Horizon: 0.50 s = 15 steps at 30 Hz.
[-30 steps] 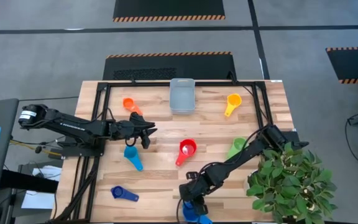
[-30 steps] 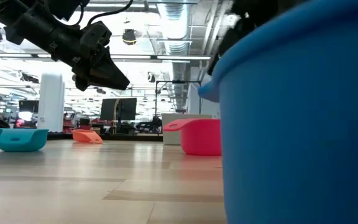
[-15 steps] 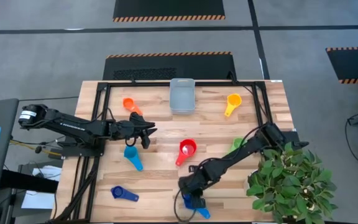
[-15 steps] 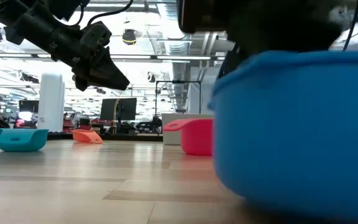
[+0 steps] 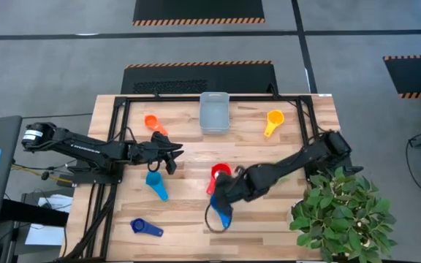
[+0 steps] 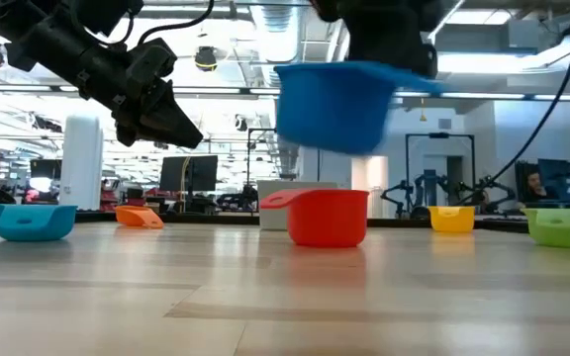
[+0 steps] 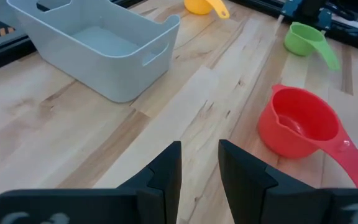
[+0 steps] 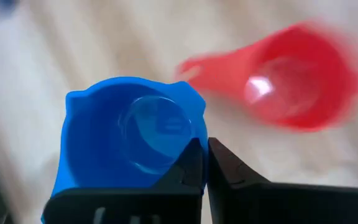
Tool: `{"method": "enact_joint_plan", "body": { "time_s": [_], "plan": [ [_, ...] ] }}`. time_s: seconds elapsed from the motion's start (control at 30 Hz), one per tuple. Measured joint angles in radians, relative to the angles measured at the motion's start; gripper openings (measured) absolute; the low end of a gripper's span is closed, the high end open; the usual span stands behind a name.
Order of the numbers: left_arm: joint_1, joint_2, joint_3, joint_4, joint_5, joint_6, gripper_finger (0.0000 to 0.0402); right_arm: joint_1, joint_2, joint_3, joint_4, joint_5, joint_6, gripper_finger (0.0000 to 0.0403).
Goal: Nest measuring cups in basket
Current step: Stack the bottom blue measuring cup on top of the red measuring cup
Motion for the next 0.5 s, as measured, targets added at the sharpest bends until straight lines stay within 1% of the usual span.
{"method": "enact_joint_plan", "body": {
  "time_s": [0.1,0.2,0.3,0.5],
  "plan": [
    [0.0,0.0,0.0,-0.006,0.0,-0.011,0.0093,-0.037,-0.037,0.0,-0.062,0.123,0.128,0.0024],
    [0.0,0.0,0.0,-0.013,0.001,-0.011,0.0093,-0.08,-0.047,0.0,-0.122,0.178,0.235,0.0044],
    [0.0,0.0,0.0,-0.017,0.005,-0.012,0.0093,-0.12,-0.04,-0.003,-0.158,0.172,0.307,0.0052],
    [0.0,0.0,0.0,-0.06,0.005,-0.006,0.0093,-0.18,-0.045,-0.092,-0.084,0.087,0.431,0.0054]
  ]
}}
